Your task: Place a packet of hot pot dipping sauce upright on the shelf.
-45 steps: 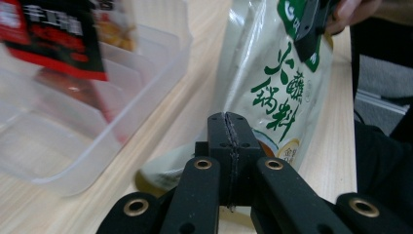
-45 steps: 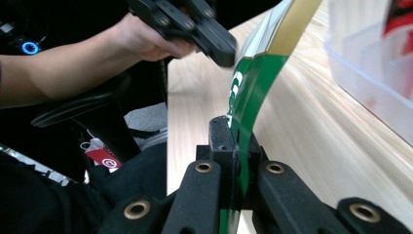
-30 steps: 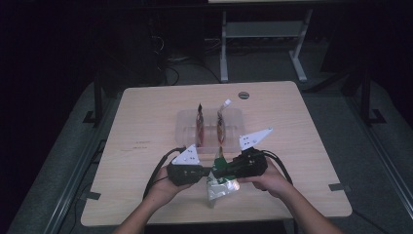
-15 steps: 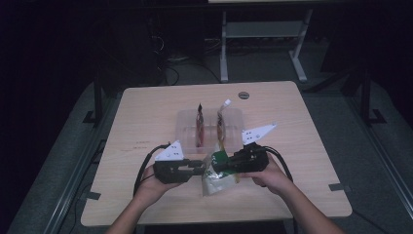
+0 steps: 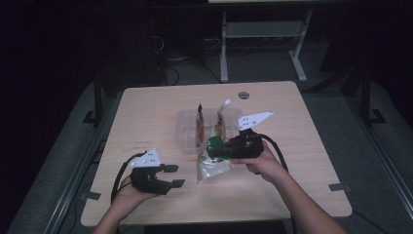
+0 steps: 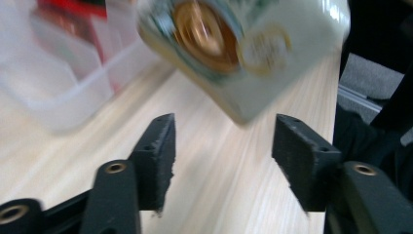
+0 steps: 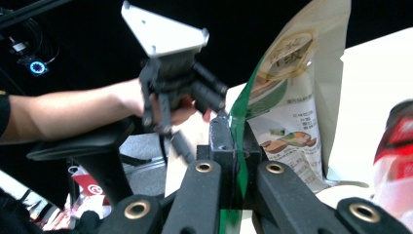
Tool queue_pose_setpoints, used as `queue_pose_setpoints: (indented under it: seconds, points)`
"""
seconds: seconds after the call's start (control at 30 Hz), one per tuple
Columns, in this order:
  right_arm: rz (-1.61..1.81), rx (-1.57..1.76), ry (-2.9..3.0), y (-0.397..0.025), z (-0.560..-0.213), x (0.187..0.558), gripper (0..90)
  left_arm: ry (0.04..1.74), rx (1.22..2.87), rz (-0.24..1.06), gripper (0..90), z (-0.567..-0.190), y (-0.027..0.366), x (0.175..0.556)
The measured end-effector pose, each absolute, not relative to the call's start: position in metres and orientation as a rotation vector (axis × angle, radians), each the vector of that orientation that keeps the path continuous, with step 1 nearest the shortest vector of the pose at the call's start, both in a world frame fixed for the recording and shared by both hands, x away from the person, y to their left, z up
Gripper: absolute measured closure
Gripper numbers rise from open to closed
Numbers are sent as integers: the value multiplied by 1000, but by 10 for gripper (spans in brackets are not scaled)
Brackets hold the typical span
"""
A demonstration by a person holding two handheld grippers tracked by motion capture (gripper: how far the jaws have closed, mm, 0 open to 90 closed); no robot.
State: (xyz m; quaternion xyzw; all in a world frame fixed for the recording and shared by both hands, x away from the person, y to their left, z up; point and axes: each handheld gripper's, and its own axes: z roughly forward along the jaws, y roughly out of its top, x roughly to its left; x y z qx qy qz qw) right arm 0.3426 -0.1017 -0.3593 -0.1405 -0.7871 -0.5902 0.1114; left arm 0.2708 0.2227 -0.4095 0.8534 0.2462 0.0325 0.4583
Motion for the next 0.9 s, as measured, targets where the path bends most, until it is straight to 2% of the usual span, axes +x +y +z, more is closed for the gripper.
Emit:
queue_pose_setpoints:
  seconds: [0.27, 0.9]
  points:
    - [-1756, -396, -2320, -85, -338, 361, 900, 617, 2123, 45, 307, -416, 228, 269]
    - [-1808, -370, -2321, -53, -298, 402, 900, 627, 2104, 32, 282, -419, 233, 273]
